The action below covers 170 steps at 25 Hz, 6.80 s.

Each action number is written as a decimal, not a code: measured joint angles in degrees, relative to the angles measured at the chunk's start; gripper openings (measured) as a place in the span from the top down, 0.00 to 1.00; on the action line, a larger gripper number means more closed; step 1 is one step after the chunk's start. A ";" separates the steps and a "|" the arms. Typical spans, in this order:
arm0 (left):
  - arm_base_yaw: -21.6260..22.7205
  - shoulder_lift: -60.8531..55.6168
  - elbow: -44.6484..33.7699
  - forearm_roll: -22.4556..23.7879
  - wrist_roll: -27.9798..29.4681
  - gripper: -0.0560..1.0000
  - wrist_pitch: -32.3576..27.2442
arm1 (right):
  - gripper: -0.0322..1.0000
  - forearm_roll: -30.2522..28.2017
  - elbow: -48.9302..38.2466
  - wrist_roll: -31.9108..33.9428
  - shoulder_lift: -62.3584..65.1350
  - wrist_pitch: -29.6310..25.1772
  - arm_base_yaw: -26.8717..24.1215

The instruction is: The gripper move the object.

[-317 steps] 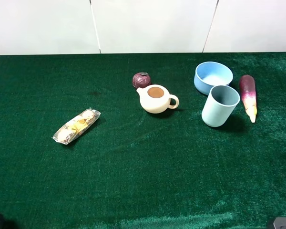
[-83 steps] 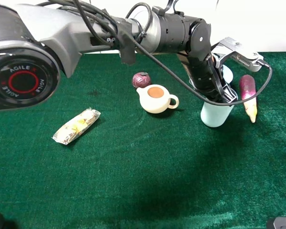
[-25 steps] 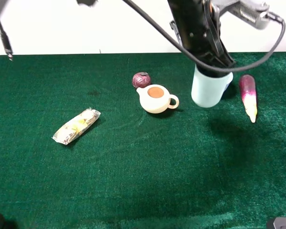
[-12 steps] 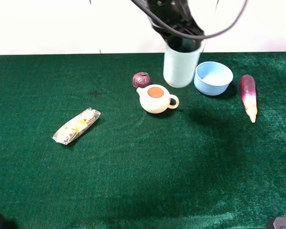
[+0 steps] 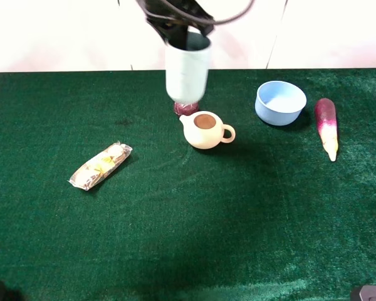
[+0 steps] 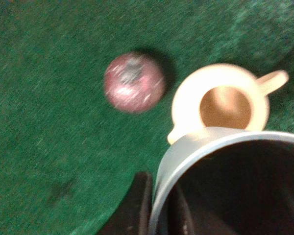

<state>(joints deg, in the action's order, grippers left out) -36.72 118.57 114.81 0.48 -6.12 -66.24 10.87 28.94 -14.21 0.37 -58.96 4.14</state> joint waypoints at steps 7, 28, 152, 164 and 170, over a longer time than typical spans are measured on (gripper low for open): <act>4.58 -0.63 0.00 1.24 0.20 0.88 -0.34 | 0.30 0.00 0.00 0.00 0.00 -0.05 0.00; 11.43 -17.94 -32.67 2.93 1.96 0.89 8.02 | 0.30 0.04 0.00 0.00 0.00 -0.05 0.00; 32.53 -41.24 -72.17 14.61 10.08 0.02 40.40 | 0.30 0.11 0.00 0.00 0.00 -0.05 0.00; 32.53 -61.97 -69.97 14.18 10.21 0.01 26.53 | 0.30 0.11 0.00 0.00 0.00 -0.05 0.00; 32.53 -75.33 -69.97 11.11 10.21 0.01 18.31 | 0.30 0.11 0.00 0.00 0.00 -0.05 0.00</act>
<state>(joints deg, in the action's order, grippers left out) -4.19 43.24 44.83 11.59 4.09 -47.93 10.98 28.94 -14.21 0.37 -59.00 4.14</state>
